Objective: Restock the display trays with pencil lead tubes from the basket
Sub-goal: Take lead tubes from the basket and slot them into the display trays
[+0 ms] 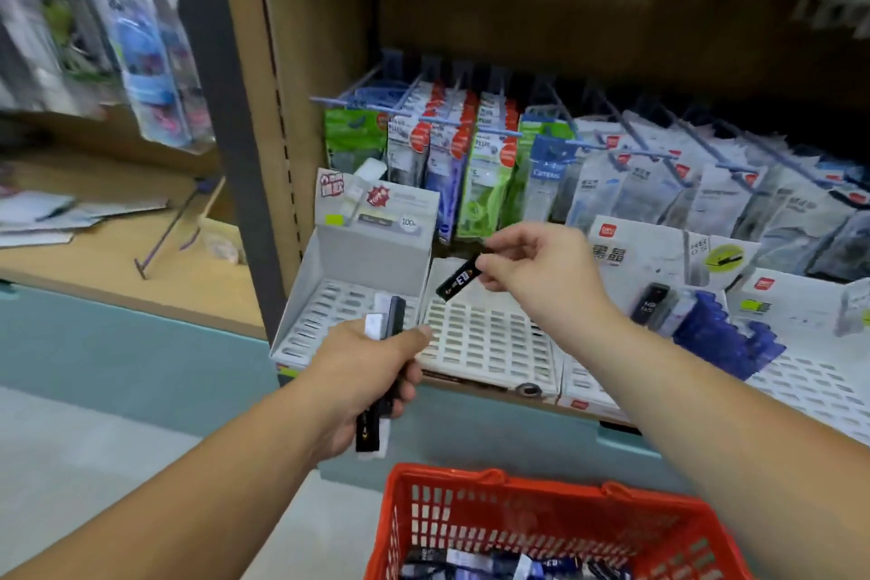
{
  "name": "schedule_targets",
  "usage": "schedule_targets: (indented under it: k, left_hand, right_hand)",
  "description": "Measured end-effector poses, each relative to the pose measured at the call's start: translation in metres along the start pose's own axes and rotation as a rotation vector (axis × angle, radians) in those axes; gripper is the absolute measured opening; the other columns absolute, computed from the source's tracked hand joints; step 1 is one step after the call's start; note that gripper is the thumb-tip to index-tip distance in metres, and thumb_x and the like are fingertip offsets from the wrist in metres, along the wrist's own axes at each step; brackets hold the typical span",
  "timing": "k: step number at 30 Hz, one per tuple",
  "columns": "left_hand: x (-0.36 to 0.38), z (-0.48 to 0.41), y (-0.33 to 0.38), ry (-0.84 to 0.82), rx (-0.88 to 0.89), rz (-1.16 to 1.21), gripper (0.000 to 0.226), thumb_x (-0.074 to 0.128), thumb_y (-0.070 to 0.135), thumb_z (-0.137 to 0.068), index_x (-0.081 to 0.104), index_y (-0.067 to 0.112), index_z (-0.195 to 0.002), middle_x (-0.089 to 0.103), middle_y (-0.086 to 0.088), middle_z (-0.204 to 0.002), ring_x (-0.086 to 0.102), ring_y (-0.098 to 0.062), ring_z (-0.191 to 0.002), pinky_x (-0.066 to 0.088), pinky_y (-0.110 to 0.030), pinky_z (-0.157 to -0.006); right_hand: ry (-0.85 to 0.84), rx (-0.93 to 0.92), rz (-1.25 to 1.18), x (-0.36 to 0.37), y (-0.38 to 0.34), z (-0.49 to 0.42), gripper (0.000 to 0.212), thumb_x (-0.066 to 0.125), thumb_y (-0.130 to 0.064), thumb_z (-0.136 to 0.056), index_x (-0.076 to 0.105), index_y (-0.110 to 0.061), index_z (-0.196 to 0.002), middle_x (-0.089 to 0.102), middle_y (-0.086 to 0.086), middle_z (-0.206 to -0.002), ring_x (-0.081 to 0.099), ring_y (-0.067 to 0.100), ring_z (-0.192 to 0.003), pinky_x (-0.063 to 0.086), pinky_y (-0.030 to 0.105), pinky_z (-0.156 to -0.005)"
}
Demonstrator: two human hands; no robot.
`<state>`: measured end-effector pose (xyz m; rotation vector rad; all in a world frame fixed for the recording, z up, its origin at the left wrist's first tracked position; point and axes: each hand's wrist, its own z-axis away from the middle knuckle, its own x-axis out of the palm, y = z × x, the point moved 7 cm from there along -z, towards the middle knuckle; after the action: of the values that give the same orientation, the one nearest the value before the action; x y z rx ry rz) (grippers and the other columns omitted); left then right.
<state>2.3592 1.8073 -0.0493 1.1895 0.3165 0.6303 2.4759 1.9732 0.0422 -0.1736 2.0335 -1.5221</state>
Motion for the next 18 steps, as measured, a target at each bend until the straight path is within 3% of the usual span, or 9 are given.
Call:
schedule_targets:
  k: [2,7,13,18]
  left_hand:
    - [-0.007,-0.004,0.001,0.018,0.023,0.024,0.028,0.074,0.03,-0.095,0.063,0.011,-0.078,0.059,-0.011,-0.063,0.05,-0.018,-0.048,0.041,-0.027,-0.045]
    - [-0.012,-0.014,0.0,0.06,0.041,0.141,0.029,0.08,0.028,-0.09,0.057,0.015,-0.078,0.052,-0.009,-0.063,0.044,-0.019,-0.049,0.04,-0.027,-0.048]
    - [-0.007,-0.023,-0.003,0.013,0.003,0.209,0.024,0.083,0.014,-0.086,0.059,0.014,-0.086,0.047,-0.003,-0.059,0.043,-0.015,-0.049,0.039,-0.027,-0.047]
    - [-0.008,-0.024,-0.005,-0.003,-0.008,0.209,0.024,0.082,0.012,-0.087,0.058,0.015,-0.088,0.049,-0.001,-0.059,0.044,-0.015,-0.049,0.039,-0.027,-0.048]
  right_hand:
    - [-0.029,-0.073,0.177,0.018,0.0,-0.015,0.02,0.078,-0.005,-0.086,0.07,-0.023,-0.082,0.074,0.003,-0.073,0.075,0.023,-0.073,0.063,0.037,-0.078]
    - [-0.08,-0.202,0.4,0.041,0.008,-0.022,0.017,0.077,-0.01,-0.088,0.072,-0.027,-0.088,0.064,-0.02,-0.074,0.061,-0.003,-0.073,0.046,0.015,-0.072]
    - [-0.104,-0.227,0.385,0.05,0.016,-0.026,0.014,0.072,0.003,-0.089,0.078,-0.01,-0.089,0.065,-0.02,-0.077,0.059,-0.022,-0.066,0.041,0.0,-0.065]
    - [-0.166,-0.225,0.457,0.058,0.017,-0.027,0.015,0.069,0.004,-0.09,0.079,-0.007,-0.091,0.067,-0.015,-0.076,0.058,-0.023,-0.064,0.042,0.001,-0.065]
